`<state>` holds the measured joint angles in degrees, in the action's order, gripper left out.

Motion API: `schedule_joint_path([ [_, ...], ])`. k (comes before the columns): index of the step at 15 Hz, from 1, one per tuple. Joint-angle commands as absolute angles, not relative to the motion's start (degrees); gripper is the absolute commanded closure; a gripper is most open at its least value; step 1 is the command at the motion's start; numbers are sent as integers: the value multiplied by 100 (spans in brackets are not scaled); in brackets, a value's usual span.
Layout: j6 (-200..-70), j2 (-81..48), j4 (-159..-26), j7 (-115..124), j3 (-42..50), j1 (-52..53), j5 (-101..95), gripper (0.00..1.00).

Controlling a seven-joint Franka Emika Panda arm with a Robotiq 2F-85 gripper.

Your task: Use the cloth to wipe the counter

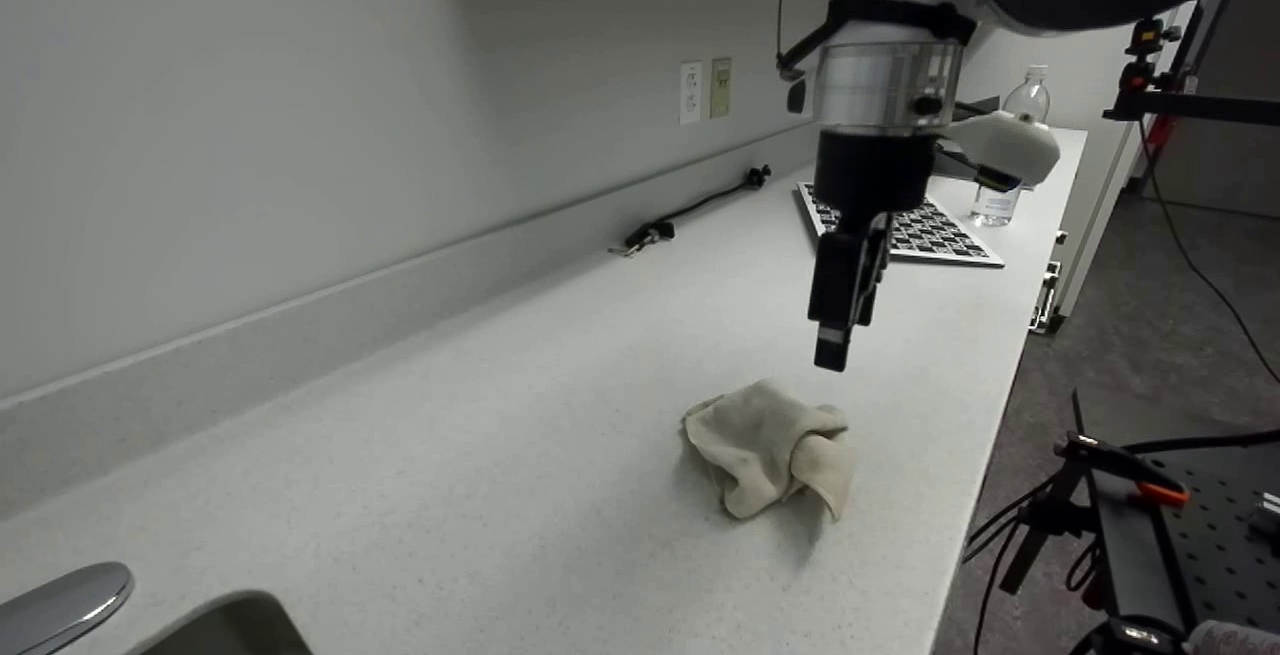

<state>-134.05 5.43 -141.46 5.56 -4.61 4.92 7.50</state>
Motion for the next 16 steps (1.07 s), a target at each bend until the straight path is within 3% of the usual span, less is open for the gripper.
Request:
schedule_joint_path([
  [1,-13776,-130,-13991,717,-400,416,779,0],
  [16,-13537,-758,-13720,1190,-363,543,-376,0],
])
